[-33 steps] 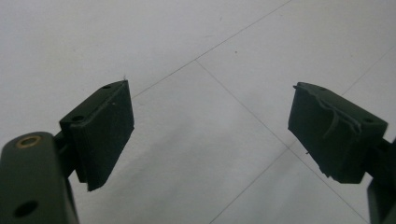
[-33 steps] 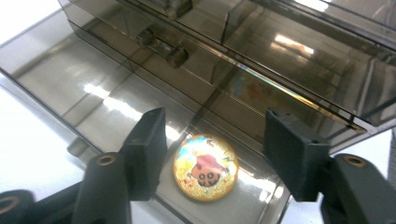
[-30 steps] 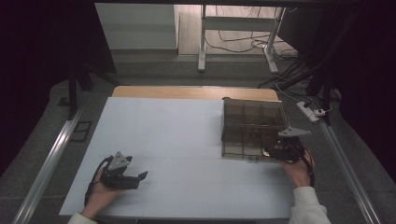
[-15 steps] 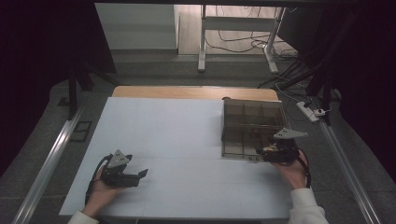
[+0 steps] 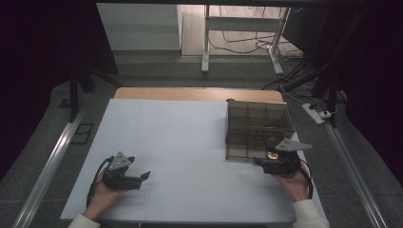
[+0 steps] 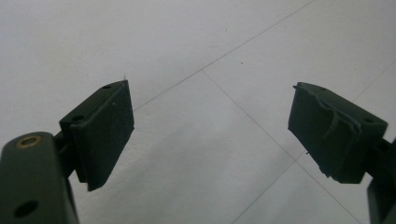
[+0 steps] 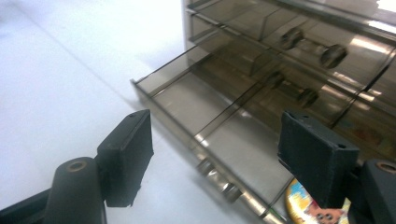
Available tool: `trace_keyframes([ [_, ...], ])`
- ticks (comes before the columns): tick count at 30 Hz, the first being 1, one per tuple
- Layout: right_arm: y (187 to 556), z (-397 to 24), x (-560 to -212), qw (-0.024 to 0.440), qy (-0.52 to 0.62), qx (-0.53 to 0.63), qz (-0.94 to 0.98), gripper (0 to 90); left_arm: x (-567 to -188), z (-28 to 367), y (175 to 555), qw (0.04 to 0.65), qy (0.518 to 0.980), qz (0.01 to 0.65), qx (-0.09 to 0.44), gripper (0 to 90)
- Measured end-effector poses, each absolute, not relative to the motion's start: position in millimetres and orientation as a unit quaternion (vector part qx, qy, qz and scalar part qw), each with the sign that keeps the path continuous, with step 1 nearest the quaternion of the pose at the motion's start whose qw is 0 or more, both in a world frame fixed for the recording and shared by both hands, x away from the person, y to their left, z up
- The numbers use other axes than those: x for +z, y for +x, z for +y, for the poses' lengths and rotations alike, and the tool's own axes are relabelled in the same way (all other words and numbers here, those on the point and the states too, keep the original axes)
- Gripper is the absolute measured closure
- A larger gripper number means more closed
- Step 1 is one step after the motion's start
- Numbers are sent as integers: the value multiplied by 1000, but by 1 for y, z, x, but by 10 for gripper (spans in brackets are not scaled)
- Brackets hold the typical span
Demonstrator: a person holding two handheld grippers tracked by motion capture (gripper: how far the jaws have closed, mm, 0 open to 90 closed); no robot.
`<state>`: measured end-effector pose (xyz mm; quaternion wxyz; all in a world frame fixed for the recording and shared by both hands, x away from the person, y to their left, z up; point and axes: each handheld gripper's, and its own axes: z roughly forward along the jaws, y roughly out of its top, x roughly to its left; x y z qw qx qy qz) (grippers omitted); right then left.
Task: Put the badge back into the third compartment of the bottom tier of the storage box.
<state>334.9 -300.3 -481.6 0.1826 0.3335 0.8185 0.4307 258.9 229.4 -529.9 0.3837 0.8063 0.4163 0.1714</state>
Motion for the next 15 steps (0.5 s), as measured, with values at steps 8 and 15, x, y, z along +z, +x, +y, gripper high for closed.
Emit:
trace_keyframes([
  [8,309,-310,-495,180,333,432,818,250,-530,229,260,385,807,415,169,146],
  [15,298,-314,-503,181,324,429,823,249,-530,228,261,384,808,414,170,146],
])
